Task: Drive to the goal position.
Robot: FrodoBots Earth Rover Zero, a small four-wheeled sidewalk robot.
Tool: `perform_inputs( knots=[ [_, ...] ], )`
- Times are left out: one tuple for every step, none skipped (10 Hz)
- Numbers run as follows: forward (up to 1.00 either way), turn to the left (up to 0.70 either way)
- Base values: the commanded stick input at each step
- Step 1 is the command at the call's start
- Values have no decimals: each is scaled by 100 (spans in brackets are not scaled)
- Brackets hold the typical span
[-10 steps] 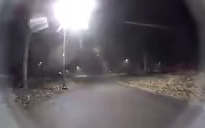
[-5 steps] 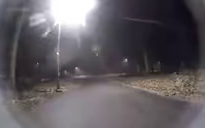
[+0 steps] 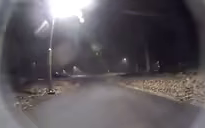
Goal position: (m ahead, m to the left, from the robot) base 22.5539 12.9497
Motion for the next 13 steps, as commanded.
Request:
perform_inputs(
  knots=[
    [100, 8],
    [100, 8],
    [100, 8],
    [100, 8],
    [100, 8],
    [100, 8],
    [100, 8],
    [100, 8],
    [100, 8],
    [100, 8],
    [100, 7],
    [100, 6],
    [100, 5]
  ],
)
